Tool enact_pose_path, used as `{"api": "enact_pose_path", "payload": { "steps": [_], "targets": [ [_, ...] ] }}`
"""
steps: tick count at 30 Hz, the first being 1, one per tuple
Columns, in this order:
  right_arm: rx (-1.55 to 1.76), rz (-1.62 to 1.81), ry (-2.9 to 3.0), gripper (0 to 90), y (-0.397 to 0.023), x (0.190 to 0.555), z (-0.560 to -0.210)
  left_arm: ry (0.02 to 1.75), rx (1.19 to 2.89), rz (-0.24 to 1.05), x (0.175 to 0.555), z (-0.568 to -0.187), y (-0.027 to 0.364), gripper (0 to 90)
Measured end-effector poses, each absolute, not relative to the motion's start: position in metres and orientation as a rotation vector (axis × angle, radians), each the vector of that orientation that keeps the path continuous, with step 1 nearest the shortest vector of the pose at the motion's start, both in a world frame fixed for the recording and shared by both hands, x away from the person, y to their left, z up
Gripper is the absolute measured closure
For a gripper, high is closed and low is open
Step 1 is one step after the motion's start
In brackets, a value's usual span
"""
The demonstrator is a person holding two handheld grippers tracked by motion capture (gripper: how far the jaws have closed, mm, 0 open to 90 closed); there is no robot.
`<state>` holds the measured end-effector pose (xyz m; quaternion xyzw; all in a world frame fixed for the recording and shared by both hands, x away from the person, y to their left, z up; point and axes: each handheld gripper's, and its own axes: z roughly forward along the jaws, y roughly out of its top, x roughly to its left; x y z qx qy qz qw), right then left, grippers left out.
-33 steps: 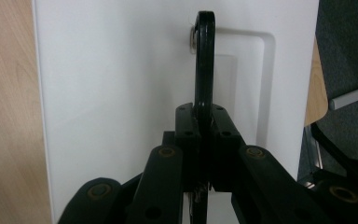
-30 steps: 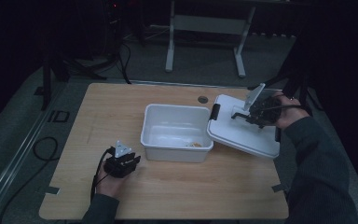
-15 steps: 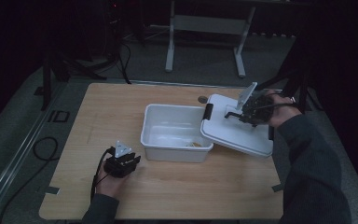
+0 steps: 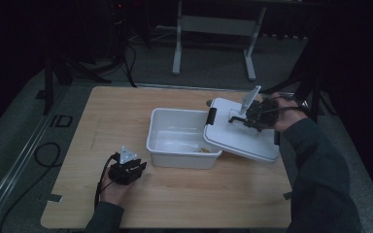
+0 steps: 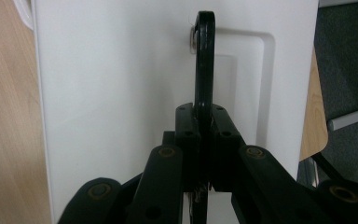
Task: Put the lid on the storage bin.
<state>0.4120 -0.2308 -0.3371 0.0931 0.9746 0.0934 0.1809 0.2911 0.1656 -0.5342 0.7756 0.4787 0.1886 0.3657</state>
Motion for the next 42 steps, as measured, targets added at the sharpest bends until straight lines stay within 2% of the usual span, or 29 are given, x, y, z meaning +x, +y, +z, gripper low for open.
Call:
{"api": "enact_pose_path", "payload": {
  "steps": [42],
  "targets": [
    [0.147,0.293,2.77,84.5,-0.177,0.413,-0.336,1.237,1.986,0.489,0.291,-0.533,0.168,70.7]
  ]
}}
